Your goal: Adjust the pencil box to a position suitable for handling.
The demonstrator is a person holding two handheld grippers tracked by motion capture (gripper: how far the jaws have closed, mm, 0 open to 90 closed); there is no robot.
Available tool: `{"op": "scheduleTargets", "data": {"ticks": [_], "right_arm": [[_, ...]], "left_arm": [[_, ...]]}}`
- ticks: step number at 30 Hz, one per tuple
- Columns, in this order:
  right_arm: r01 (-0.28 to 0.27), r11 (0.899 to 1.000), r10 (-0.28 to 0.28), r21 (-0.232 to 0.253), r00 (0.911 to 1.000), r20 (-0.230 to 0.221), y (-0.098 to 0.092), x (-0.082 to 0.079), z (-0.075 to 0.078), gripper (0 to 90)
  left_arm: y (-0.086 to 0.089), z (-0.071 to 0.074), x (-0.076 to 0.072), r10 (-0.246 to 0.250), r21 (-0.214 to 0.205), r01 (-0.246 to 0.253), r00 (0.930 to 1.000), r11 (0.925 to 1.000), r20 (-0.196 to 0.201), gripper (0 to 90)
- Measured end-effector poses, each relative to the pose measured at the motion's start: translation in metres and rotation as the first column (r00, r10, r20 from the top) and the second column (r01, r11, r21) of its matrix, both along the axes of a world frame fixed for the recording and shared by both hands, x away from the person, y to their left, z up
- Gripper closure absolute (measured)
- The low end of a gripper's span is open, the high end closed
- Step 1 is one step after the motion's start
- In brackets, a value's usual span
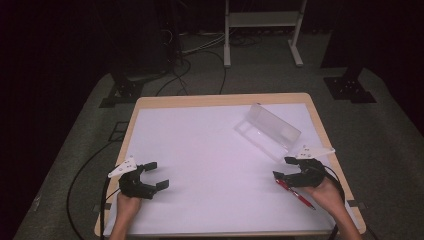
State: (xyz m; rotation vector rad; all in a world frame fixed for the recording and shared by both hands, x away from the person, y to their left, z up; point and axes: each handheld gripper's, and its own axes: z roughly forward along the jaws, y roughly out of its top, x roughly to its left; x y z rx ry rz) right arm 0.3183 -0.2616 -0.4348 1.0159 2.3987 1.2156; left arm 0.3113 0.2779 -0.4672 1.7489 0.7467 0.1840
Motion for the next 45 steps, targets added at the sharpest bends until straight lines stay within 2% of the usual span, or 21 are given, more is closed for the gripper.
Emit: {"op": "scheduleTargets", "data": {"ticks": [6,12,15,36,45], "right_arm": [[-0.028,0.999,0.028,-0.028,0.9994,-0.019,0.011,0.014,0.006,25.5],[-0.054,0.997,0.053,-0.059,0.9985,-0.015,0.020,0.025,0.013,25.5],[-0.059,0.996,0.058,-0.059,0.9981,-0.018,0.022,0.031,0.015,25.5],[-0.073,0.991,0.071,-0.112,0.9973,-0.019,0.035,0.063,0.023,25.8],[-0.073,0.989,0.071,-0.128,0.9973,-0.017,0.038,0.081,0.024,25.8]], "left_arm": [[0.000,0.000,0.000,-0.003,0.006,0.003,1.0000,1.0000,0.004,0.0],[0.000,0.000,0.000,-0.004,0.008,0.004,1.0000,1.0000,0.005,0.0],[0.000,0.000,0.000,-0.006,0.007,0.006,1.0000,1.0000,0.006,0.0],[-0.001,0.000,-0.001,-0.008,0.009,0.008,0.9999,0.9999,0.011,0.0],[-0.001,0.000,-0.001,-0.007,0.006,0.007,0.9999,1.0000,0.008,0.0]]}}
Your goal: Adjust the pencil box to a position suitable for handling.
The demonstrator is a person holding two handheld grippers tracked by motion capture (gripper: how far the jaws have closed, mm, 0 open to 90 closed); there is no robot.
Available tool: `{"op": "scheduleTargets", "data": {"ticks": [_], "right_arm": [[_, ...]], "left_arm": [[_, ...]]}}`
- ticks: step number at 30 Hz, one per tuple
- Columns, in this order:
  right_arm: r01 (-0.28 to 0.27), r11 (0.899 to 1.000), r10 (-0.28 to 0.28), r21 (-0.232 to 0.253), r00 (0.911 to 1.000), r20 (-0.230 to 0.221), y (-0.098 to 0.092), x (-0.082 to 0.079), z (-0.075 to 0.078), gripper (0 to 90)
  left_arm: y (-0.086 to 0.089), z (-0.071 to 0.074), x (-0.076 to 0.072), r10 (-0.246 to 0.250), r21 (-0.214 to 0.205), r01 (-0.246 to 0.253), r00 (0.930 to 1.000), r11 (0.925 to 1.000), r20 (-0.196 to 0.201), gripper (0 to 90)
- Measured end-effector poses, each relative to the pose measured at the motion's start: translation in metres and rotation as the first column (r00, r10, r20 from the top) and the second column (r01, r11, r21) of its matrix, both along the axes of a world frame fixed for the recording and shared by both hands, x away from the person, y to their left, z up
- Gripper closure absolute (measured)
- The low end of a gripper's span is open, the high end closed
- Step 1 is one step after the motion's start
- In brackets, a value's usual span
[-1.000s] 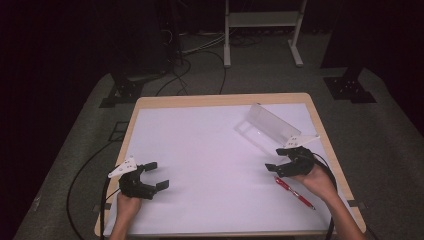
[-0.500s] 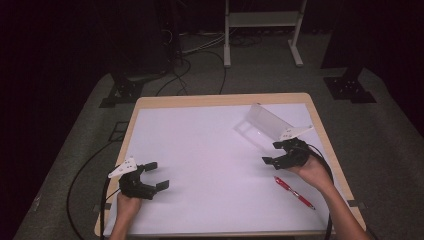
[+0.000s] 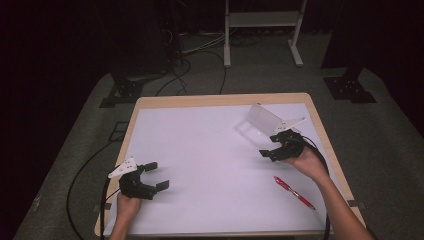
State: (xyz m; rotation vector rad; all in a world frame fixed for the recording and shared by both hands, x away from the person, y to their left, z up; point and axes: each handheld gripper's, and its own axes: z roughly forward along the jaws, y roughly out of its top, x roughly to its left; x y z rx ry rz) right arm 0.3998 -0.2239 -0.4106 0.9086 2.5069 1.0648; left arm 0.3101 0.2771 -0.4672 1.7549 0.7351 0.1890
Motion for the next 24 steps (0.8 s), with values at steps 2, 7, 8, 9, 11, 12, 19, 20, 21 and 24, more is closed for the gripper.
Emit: {"op": "scheduleTargets", "data": {"ticks": [2,7,8,9,11,12,19,20,21,24], "right_arm": [[0.007,1.000,-0.007,-0.004,1.0000,-0.003,0.001,0.003,0.001,26.5],[0.002,1.000,-0.002,-0.014,0.9999,-0.010,0.004,0.013,-0.004,29.8],[0.004,1.000,-0.004,-0.010,0.9998,-0.018,0.005,0.015,-0.006,30.5],[0.014,1.000,-0.015,-0.020,0.9995,-0.028,0.005,0.019,-0.010,31.4],[0.022,1.000,-0.023,-0.021,0.9986,-0.048,0.005,0.022,-0.014,32.6],[0.022,1.000,-0.023,-0.021,0.9986,-0.048,0.005,0.022,-0.014,32.6],[0.044,0.999,-0.045,-0.013,0.9953,-0.086,0.006,0.030,-0.023,36.9],[0.050,0.998,-0.053,-0.031,0.9949,-0.086,0.007,0.031,-0.026,39.4],[0.050,0.998,-0.053,-0.031,0.9949,-0.086,0.007,0.031,-0.026,39.4],[0.050,0.997,-0.055,-0.051,0.9948,-0.085,0.008,0.033,-0.029,42.0]], "left_arm": [[0.000,0.000,0.000,0.001,-0.003,-0.001,1.0000,1.0000,-0.003,0.0],[0.000,0.000,0.000,-0.004,0.001,0.004,1.0000,1.0000,-0.001,0.0],[0.000,0.000,0.000,-0.003,0.002,0.003,1.0000,1.0000,-0.001,0.0],[0.000,0.000,0.000,-0.003,0.000,0.003,1.0000,1.0000,-0.003,0.0],[0.000,0.000,0.000,-0.003,0.002,0.003,1.0000,1.0000,-0.002,0.0],[0.000,0.000,0.000,-0.003,0.002,0.003,1.0000,1.0000,-0.002,0.0],[0.000,0.000,0.000,-0.001,0.000,0.001,1.0000,1.0000,-0.004,0.0],[0.000,0.000,0.000,-0.002,0.000,0.002,1.0000,1.0000,-0.003,0.0],[0.000,0.000,0.000,-0.002,0.000,0.002,1.0000,1.0000,-0.003,0.0],[0.000,0.000,0.000,-0.001,-0.001,0.001,1.0000,1.0000,-0.004,0.0]]}}
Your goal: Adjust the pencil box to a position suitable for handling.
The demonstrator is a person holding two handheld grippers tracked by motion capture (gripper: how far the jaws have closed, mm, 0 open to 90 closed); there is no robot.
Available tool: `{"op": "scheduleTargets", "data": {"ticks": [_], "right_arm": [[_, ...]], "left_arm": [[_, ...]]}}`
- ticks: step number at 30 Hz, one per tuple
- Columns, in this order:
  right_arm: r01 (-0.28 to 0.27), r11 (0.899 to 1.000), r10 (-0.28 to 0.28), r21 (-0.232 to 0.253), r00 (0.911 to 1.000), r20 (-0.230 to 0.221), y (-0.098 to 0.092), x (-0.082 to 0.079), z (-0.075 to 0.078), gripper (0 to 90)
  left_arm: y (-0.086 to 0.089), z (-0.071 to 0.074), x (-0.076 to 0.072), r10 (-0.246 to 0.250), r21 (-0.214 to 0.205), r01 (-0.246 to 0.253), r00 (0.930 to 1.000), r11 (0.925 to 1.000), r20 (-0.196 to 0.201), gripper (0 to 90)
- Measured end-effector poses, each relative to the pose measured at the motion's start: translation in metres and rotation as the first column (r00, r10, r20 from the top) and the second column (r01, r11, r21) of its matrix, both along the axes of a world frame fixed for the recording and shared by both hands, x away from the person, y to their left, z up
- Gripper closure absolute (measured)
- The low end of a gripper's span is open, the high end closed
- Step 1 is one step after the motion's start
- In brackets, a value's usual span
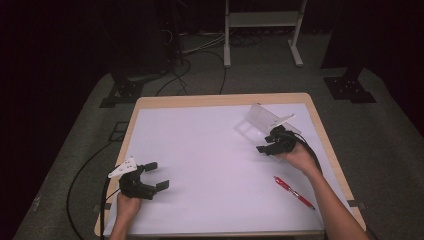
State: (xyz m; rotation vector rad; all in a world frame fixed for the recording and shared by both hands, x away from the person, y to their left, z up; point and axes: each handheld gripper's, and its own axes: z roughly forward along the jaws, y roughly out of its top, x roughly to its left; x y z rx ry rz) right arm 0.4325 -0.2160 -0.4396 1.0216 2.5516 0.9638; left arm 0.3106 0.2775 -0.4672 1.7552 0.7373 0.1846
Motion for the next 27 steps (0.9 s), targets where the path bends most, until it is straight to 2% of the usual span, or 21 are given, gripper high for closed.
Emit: {"op": "scheduleTargets", "data": {"ticks": [8,10,11,14,21,24,26,27], "right_arm": [[0.010,1.000,-0.010,-0.015,0.9999,-0.005,0.004,0.002,-0.006,52.7],[0.009,0.999,-0.009,-0.036,0.9999,-0.006,0.005,0.003,-0.008,55.5],[0.009,0.999,-0.009,-0.038,0.9999,-0.007,0.006,0.003,-0.009,60.6],[0.015,0.999,-0.015,-0.045,0.9999,-0.003,0.007,0.003,-0.011,60.7],[0.016,0.998,-0.016,-0.066,0.9998,-0.007,0.011,0.004,-0.015,70.0],[0.016,0.997,-0.017,-0.073,0.9998,-0.010,0.013,0.005,-0.017,76.8],[0.017,0.997,-0.017,-0.074,0.9998,-0.011,0.013,0.005,-0.017,76.9],[0.022,0.997,-0.023,-0.075,0.9996,-0.018,0.013,0.005,-0.018,80.7]], "left_arm": [[0.000,0.000,0.000,-0.002,0.001,0.002,1.0000,1.0000,0.001,0.0],[0.000,0.000,0.000,0.000,0.000,0.000,1.0000,1.0000,0.000,0.0],[0.000,0.000,0.000,0.000,0.000,0.000,1.0000,1.0000,0.000,0.0],[0.000,0.000,0.000,0.001,0.000,-0.001,1.0000,1.0000,-0.001,0.0],[0.000,0.000,0.000,0.002,-0.001,-0.002,1.0000,1.0000,-0.003,0.0],[0.000,0.000,0.000,0.003,-0.002,-0.003,1.0000,1.0000,-0.004,0.0],[0.000,0.000,0.000,0.001,0.000,-0.001,1.0000,1.0000,-0.003,0.0],[0.000,0.000,0.000,0.003,-0.002,-0.003,1.0000,1.0000,-0.004,0.0]]}}
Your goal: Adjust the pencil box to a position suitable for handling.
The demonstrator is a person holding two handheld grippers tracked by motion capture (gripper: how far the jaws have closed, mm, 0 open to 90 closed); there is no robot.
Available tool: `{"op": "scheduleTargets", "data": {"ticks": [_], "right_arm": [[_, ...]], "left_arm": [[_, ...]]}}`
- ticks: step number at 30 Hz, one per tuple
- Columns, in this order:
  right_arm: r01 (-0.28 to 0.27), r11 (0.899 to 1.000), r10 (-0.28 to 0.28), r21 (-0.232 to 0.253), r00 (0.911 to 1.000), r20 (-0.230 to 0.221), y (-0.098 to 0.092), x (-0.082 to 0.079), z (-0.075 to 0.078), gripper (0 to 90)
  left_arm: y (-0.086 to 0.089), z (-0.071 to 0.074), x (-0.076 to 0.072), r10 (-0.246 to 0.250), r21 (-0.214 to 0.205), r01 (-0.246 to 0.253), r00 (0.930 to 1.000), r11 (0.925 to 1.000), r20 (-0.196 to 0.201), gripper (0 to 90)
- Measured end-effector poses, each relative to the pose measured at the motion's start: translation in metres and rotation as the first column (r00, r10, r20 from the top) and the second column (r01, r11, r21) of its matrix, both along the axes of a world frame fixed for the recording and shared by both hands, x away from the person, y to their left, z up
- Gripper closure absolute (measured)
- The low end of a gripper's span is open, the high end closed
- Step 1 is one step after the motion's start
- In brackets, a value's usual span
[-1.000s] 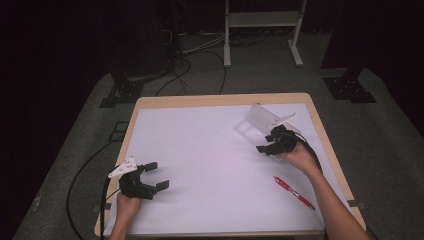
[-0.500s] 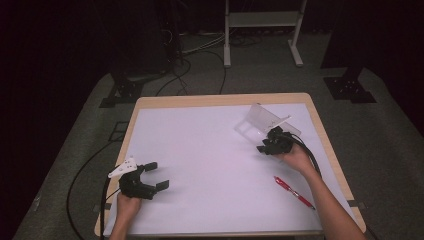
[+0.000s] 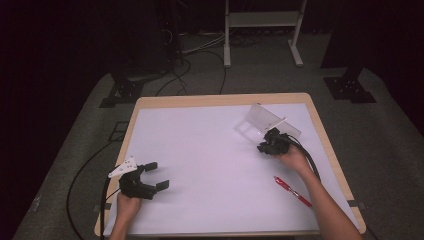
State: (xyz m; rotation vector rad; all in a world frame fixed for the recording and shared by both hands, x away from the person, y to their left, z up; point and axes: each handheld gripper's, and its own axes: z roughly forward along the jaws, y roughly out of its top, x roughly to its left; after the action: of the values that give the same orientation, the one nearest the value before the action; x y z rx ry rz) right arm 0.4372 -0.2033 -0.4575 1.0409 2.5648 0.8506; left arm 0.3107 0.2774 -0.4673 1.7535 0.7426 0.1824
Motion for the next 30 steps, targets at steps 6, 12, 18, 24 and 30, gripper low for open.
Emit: {"op": "scheduleTargets", "data": {"ticks": [6,12,18,24,30], "right_arm": [[-0.001,1.000,0.001,0.009,1.0000,-0.001,-0.003,0.001,0.000,83.7],[-0.003,1.000,0.003,-0.003,0.9998,0.021,-0.004,-0.001,0.001,85.5],[0.009,1.000,-0.009,0.007,0.9989,0.046,-0.006,-0.004,0.004,86.3],[0.019,1.000,-0.021,0.018,0.9966,0.080,-0.006,-0.006,0.006,86.7],[0.042,0.998,-0.046,0.038,0.9938,0.102,-0.009,-0.007,0.011,86.7]], "left_arm": [[0.000,0.000,0.000,-0.002,0.002,0.002,1.0000,1.0000,0.003,0.0],[0.000,0.000,0.000,-0.003,0.002,0.003,1.0000,1.0000,0.003,0.0],[0.000,0.000,0.000,0.000,0.000,0.000,1.0000,1.0000,0.000,0.0],[0.000,0.000,0.000,-0.003,0.003,0.003,1.0000,1.0000,0.005,0.0],[0.000,0.000,0.000,-0.003,0.004,0.003,1.0000,1.0000,0.006,0.0]]}}
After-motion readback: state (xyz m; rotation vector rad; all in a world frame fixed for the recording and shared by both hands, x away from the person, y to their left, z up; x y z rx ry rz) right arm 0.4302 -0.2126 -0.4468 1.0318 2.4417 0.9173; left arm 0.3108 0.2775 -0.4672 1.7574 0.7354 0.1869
